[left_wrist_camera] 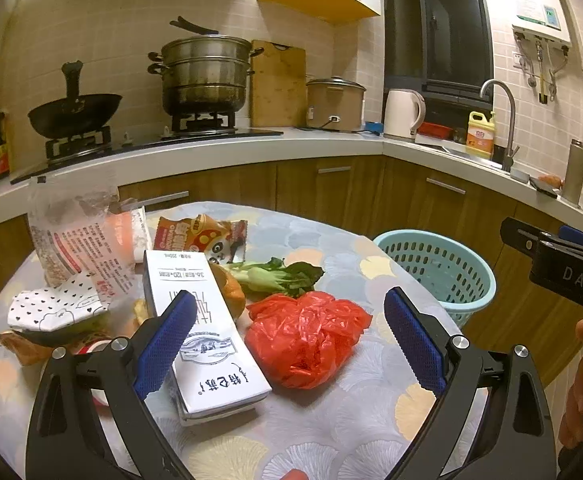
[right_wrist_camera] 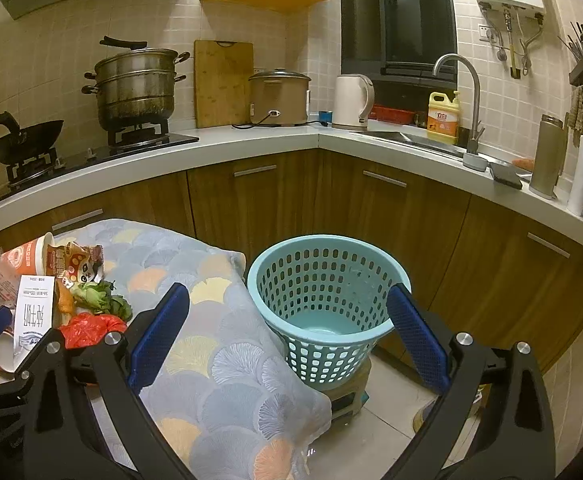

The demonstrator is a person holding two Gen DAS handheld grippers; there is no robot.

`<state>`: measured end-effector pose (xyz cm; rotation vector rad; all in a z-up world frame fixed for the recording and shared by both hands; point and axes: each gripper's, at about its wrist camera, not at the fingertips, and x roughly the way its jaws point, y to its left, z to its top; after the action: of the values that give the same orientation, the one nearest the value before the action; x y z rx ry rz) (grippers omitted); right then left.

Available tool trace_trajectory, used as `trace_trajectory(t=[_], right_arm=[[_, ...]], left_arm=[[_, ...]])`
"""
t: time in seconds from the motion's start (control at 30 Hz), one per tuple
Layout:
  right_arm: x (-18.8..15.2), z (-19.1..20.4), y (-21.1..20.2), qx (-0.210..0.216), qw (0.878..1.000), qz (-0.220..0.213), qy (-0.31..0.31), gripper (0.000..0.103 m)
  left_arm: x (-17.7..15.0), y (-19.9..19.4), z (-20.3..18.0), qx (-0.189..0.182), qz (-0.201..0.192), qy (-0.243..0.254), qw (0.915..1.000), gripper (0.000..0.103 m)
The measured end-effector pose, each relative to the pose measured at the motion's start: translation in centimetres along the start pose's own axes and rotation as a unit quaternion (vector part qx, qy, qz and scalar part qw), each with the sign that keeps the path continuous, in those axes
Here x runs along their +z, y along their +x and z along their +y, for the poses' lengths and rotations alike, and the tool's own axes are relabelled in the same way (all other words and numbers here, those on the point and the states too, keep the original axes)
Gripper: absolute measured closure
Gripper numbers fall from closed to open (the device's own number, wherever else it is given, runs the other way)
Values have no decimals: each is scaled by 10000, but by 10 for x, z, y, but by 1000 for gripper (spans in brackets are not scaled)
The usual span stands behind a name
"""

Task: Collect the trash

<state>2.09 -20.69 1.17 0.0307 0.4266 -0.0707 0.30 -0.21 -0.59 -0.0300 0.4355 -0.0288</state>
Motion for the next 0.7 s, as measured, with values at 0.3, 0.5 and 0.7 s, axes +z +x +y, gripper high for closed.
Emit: trace_trajectory(t=[0.3,0.5,0.7], right_arm=[[0,1,-1,0,10000,-4,-25,9],[-1,2,-1,-2,10000,10,-28,9],[0,2,0,1,10000,26,-24,9]], left_arm=[[0,-3,-1,-4,-16,4,10000,11],[0,-5,-1,-11,-15,-7,10000,11],[1,-3,-1,-11,-22,0,10000,11]])
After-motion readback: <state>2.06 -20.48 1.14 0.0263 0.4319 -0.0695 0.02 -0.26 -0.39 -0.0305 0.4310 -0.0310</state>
